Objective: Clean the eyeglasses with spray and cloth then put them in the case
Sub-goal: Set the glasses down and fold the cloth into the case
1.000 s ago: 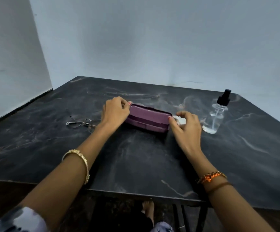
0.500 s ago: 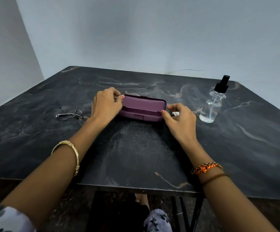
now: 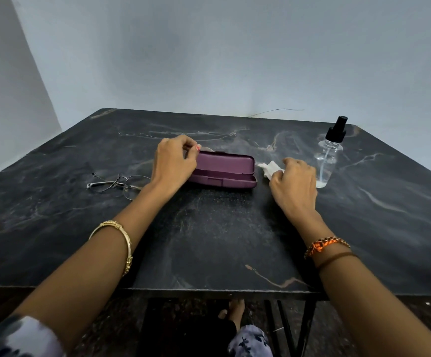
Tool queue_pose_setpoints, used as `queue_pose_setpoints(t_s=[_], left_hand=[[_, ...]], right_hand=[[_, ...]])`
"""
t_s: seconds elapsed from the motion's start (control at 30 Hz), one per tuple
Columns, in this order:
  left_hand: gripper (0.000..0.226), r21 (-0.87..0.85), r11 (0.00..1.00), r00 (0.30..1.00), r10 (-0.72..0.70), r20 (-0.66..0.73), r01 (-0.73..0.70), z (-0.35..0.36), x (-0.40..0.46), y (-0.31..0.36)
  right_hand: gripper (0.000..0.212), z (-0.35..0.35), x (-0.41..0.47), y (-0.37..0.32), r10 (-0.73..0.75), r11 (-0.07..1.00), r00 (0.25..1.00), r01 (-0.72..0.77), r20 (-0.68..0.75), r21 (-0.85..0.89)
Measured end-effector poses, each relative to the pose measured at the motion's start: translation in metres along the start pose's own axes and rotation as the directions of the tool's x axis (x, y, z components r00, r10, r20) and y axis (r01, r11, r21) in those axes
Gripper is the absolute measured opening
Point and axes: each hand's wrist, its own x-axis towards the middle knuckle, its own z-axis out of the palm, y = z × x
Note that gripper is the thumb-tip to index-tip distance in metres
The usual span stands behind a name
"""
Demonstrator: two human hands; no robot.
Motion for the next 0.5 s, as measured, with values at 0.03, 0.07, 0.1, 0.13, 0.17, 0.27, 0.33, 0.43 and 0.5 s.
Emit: queue_pose_setpoints(t_s=[0.03,0.07,0.1,0.13,0.17,0.27,0.33,0.43,0.5], left_hand=[[0.015,-0.009,1.000,1.000,0.010,0.008,-0.010,0.002,0.001,0.001],[0.014,-0.016,1.000,1.000,0.019,0.016,-0.018,0.003,0.001,0.001],[0.014,-0.021,0.999,0.999,0.026,0.021,-0.026,0.005,0.001,0.001],[0.013,-0.022,0.999,0.999,0.032,0.024,-0.031,0.006,0.002,0.000],[0.013,-0.020,0.999,0.999,0.036,0.026,-0.035,0.008,0.002,-0.001],[0.013,-0.010,0.998,0.997,0.061,0.050,-0.061,0.011,0.000,-0.002],[0.013,-0.009,0.997,0.993,0.082,0.084,-0.082,0.015,-0.001,-0.003],[0.014,0.003,0.996,0.990,0.083,0.113,-0.084,0.019,-0.002,-0.004],[0.014,-0.003,0.996,0.989,0.094,0.117,-0.094,0.020,-0.003,-0.003]], right_hand=[[0.031,0.001,0.002,-0.001,0.001,0.999,1.000,0.000,0.027,-0.040],[0.029,0.002,0.003,-0.002,0.004,0.997,0.999,0.000,0.053,-0.079],[0.028,0.004,0.005,-0.003,0.011,0.994,0.997,-0.002,0.079,-0.113],[0.027,0.006,0.007,-0.004,0.025,0.990,0.994,-0.011,0.104,-0.138],[0.027,0.008,0.009,-0.004,0.044,0.988,0.991,-0.024,0.128,-0.154],[0.025,0.013,0.016,-0.003,0.067,0.983,0.984,-0.038,0.166,-0.177],[0.026,0.015,0.019,-0.001,0.069,0.987,0.987,-0.046,0.148,-0.153],[0.035,0.015,0.022,0.005,0.078,0.996,0.989,-0.072,0.126,-0.058],[0.040,0.015,0.023,0.008,0.088,0.995,0.989,-0.092,0.117,0.029]])
